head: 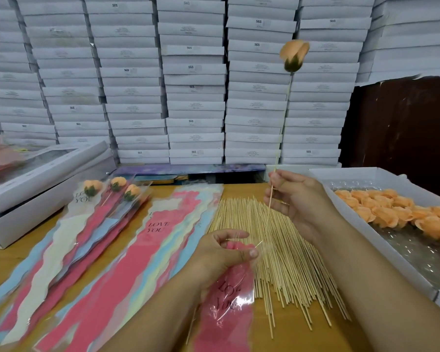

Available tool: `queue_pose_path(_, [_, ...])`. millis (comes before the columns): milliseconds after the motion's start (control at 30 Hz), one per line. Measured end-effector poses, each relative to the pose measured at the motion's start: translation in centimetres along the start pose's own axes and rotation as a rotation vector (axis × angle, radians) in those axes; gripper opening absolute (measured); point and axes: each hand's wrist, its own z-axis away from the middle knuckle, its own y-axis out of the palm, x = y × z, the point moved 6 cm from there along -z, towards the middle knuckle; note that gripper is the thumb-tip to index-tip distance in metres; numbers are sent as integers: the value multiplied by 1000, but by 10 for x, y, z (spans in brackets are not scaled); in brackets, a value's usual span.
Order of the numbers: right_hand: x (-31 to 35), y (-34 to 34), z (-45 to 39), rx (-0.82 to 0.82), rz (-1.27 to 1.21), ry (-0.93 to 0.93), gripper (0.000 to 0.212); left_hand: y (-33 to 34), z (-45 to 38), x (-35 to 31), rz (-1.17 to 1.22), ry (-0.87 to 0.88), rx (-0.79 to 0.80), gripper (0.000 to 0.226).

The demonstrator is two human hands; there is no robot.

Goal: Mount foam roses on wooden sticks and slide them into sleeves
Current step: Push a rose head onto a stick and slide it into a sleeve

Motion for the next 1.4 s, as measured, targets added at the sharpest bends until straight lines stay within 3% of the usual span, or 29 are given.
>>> queue_pose_path(667, [-46, -2, 17, 54, 59, 133, 20, -6, -6, -4, 62, 49, -52, 57])
queue_pose_path(900, [-16, -6, 7, -15, 8, -6, 17, -4, -5, -2, 28, 38, -8, 39])
queue_pose_path(1100, [3, -13, -4, -96, -21, -98, 27, -3, -4, -2, 25, 32, 10, 49])
queue_pose_path(1400, [-38, -7, 7, -38, -23, 78, 25, -7, -6, -1, 47, 35, -34, 48])
